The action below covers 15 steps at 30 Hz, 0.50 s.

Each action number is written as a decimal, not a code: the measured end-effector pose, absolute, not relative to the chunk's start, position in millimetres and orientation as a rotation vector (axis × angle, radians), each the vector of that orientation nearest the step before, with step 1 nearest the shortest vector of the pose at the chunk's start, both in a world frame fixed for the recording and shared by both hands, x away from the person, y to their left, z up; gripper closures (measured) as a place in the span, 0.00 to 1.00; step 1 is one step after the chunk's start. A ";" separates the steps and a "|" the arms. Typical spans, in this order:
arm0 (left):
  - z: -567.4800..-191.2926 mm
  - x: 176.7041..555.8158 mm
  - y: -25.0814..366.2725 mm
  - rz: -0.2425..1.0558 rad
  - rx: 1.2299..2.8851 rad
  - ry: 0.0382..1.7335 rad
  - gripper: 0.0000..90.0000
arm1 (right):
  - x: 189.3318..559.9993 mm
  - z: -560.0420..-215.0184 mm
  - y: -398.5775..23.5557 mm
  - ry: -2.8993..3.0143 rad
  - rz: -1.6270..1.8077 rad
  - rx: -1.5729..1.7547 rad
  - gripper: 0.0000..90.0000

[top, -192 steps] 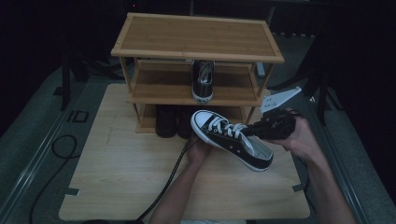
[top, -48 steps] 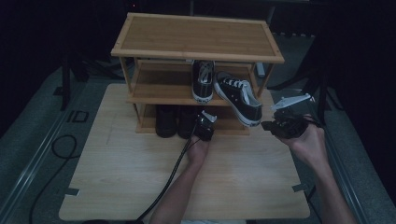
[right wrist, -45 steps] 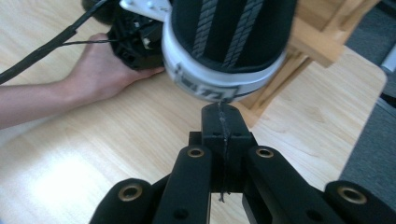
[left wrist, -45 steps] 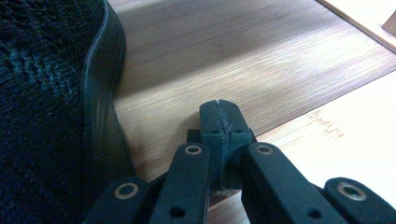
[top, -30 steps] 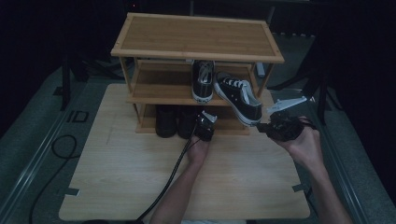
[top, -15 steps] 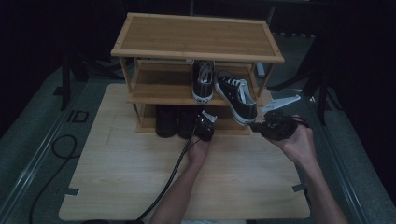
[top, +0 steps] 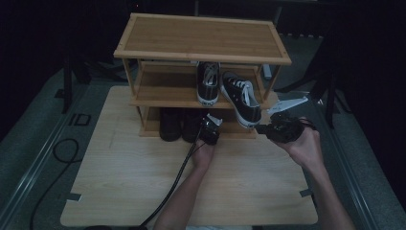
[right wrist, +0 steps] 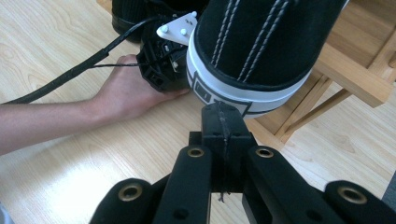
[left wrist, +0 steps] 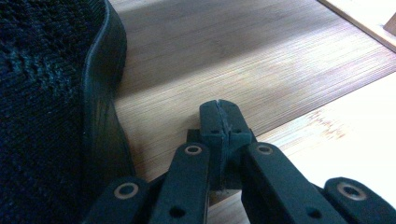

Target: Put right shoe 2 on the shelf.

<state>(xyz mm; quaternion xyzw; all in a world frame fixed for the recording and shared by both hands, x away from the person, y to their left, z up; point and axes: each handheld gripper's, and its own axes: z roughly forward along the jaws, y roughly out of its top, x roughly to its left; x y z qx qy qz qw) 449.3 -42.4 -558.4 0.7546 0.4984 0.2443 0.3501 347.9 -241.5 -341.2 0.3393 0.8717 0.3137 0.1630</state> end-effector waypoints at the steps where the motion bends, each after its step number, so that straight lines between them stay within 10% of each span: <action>1: -558.4 449.3 -42.4 0.633 1.954 1.291 1.00 | 347.9 -340.8 -240.7 2.487 0.889 0.964 1.00; 15: -558.4 449.1 -42.6 0.634 1.953 1.294 1.00 | 354.8 -343.0 -232.6 2.473 0.950 0.962 1.00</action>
